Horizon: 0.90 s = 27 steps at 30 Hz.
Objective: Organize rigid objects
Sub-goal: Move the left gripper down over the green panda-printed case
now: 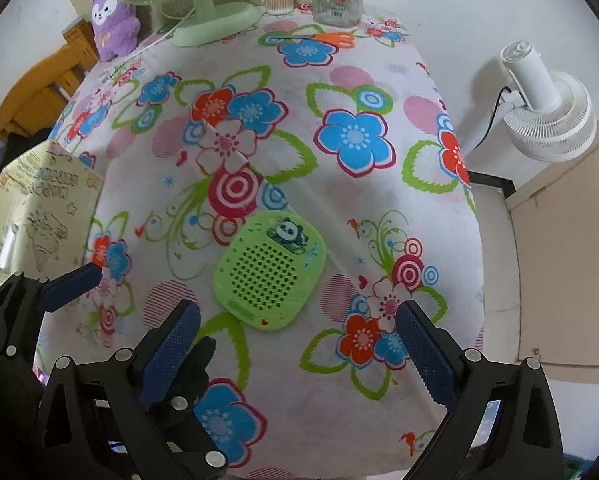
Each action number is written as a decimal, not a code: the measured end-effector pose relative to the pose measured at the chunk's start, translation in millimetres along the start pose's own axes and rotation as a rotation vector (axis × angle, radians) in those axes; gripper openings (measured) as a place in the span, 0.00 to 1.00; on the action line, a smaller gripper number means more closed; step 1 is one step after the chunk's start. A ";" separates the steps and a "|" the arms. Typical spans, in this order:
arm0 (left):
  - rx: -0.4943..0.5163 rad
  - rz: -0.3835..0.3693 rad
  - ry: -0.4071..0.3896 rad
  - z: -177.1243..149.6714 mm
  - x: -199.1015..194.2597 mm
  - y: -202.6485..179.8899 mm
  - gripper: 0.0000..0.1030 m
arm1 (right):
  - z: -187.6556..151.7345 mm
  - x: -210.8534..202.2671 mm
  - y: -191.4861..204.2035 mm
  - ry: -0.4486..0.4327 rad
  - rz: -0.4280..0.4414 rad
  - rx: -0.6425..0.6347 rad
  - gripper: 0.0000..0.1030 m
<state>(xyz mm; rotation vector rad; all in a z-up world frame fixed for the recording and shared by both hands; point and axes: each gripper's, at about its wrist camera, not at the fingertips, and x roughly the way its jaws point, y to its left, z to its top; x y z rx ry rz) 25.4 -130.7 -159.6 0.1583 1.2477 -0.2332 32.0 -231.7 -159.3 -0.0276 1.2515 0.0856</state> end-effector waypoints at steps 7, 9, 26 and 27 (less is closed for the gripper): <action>0.065 -0.003 -0.024 7.3 16.4 -15.6 0.96 | -0.1 12.9 -17.8 -0.006 -0.014 0.005 0.95; 0.078 -0.008 -0.024 10.0 20.6 -20.4 0.96 | 0.1 16.4 -24.5 -0.005 -0.016 0.017 0.95; 0.088 -0.031 0.015 24.6 50.0 -50.6 0.96 | -1.8 40.4 -62.6 0.035 -0.048 0.101 0.95; 0.088 -0.030 0.017 25.8 51.9 -51.8 0.96 | -1.6 40.9 -63.5 0.035 -0.049 0.102 0.95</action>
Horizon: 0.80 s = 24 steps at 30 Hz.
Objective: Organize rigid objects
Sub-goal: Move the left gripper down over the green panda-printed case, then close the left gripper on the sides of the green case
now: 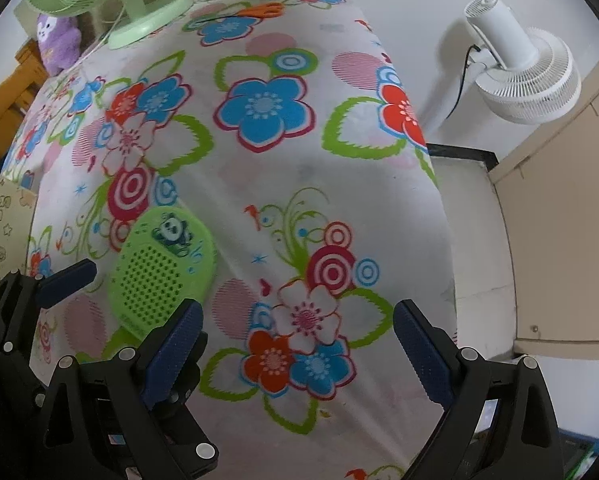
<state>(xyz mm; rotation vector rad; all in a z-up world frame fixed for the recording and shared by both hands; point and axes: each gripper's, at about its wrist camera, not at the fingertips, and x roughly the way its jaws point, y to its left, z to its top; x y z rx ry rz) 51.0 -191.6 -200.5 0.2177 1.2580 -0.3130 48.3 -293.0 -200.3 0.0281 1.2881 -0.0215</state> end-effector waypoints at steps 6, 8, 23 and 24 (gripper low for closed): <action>-0.004 0.005 0.003 4.5 7.9 -0.9 0.97 | 1.4 7.4 -10.3 0.021 0.003 0.035 0.95; -0.005 0.009 -0.001 5.3 8.7 -1.4 0.98 | 1.4 9.1 -14.3 0.025 -0.002 0.045 0.95; -0.021 0.014 0.013 11.4 9.1 -5.5 0.92 | 2.3 14.9 -27.2 0.029 -0.023 0.091 0.95; -0.018 0.011 0.012 11.9 8.2 -6.4 0.88 | 2.0 15.2 -28.5 0.029 -0.025 0.095 0.95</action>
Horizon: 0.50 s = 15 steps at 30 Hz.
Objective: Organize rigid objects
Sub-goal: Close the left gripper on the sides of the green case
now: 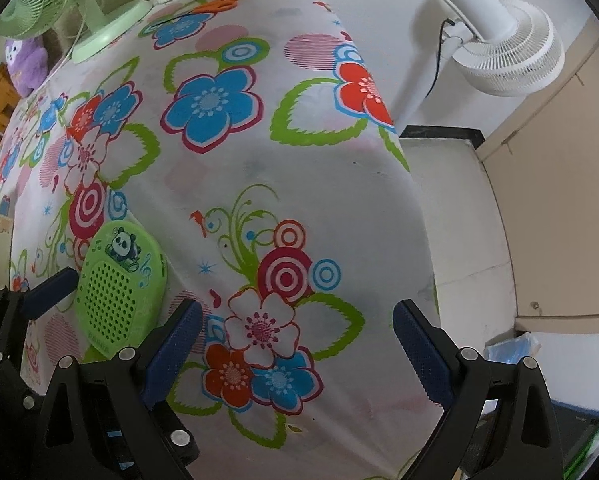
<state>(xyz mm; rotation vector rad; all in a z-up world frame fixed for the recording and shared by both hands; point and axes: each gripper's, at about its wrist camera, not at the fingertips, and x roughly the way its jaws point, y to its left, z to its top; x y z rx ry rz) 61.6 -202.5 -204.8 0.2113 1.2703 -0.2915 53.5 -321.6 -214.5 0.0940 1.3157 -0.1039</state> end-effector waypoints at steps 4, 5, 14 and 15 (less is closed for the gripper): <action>0.012 -0.005 -0.013 0.7 -3.5 -4.4 0.76 | 0.6 0.8 -4.7 0.002 0.005 0.018 0.95; 0.020 0.001 -0.015 0.2 -3.5 -5.7 0.76 | 1.0 1.6 -5.1 0.008 0.006 0.019 0.95; -0.001 0.006 0.011 3.4 -2.0 -2.5 0.75 | 3.7 -1.8 -3.1 -0.002 -0.007 0.009 0.95; -0.009 0.006 0.014 4.2 -2.1 -0.5 0.75 | 2.6 -2.9 -1.9 -0.003 -0.009 0.008 0.95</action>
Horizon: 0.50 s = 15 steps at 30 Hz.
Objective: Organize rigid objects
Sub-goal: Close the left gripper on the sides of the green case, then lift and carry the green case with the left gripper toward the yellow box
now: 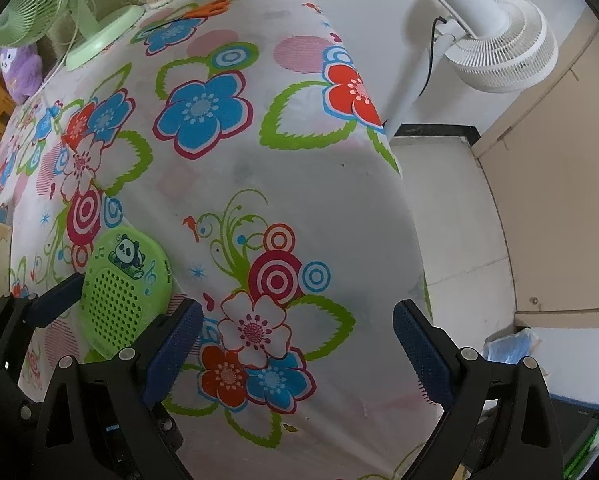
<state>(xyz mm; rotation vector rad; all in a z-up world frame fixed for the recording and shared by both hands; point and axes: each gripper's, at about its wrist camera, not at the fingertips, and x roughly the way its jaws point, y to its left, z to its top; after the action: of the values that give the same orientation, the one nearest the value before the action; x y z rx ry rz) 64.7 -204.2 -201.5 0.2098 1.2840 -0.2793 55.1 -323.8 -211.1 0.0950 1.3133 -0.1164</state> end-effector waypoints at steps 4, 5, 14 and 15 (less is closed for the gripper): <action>-0.017 0.012 -0.002 -1.1 -4.5 8.8 0.75 | 1.4 -2.5 2.5 0.002 0.001 0.002 0.95; -0.020 0.011 -0.002 -0.7 -5.9 10.6 0.75 | 2.2 -2.8 3.5 0.002 0.003 0.002 0.95; -0.060 0.018 -0.018 0.4 -26.2 27.2 0.75 | 12.9 -14.5 20.1 -0.016 0.030 -0.020 0.95; -0.061 0.019 -0.019 0.6 -28.2 29.2 0.75 | 13.9 -16.7 22.4 -0.019 0.033 -0.024 0.95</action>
<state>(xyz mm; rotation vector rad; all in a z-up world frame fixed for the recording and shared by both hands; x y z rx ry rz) 67.3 -174.2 -174.3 0.1665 1.2693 -0.2250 67.4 -302.9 -191.4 0.0948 1.2930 -0.0731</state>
